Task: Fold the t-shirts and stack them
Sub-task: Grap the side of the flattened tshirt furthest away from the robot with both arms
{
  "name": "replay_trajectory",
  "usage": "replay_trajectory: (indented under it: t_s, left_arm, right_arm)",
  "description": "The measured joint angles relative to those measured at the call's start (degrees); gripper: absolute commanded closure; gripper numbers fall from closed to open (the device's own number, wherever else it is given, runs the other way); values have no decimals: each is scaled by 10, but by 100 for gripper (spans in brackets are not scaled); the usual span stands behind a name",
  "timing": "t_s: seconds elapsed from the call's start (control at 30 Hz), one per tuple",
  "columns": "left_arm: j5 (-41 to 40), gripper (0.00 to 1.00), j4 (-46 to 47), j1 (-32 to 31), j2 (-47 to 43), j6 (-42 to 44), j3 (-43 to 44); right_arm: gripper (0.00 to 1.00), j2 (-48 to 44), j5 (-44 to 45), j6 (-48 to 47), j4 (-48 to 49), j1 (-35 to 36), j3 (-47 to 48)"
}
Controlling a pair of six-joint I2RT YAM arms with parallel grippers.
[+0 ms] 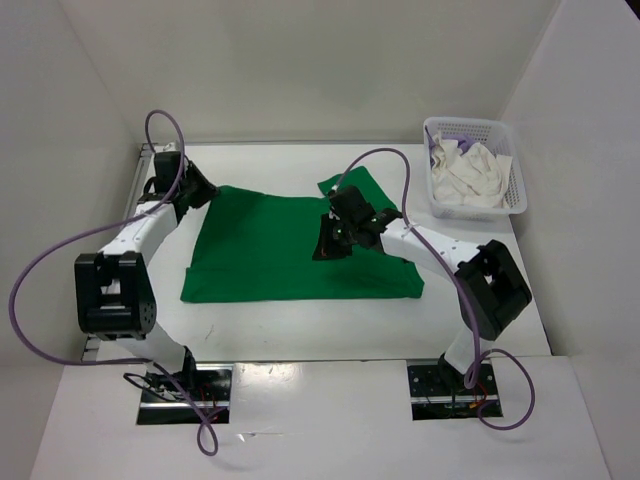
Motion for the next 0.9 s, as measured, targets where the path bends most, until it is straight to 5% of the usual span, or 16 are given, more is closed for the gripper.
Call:
replay_trajectory:
  t_s: [0.03,0.07,0.1,0.43,0.63,0.9]
  left_arm:
    - [3,72,3,-4,-20,-2,-7]
    - [3,48,5,-9,-35,-3,-11]
    - [1,42,8,-12,-44,0,-15]
    - [-70,45,12,-2,5,-5,5]
    - [-44,68,4,-4,78,20,53]
    - [-76,58,-34,-155,-1,115,-30]
  right_arm:
    - [86,1,0,0,0,0,0]
    - [84,2,0,0,0,-1,1]
    - [84,5,0,0,0,-1,2]
    - [84,15,-2,-8,-2,-1,17]
    - [84,15,2,-12,-4,-6,17]
    - [84,15,2,-13,-3,-37,17]
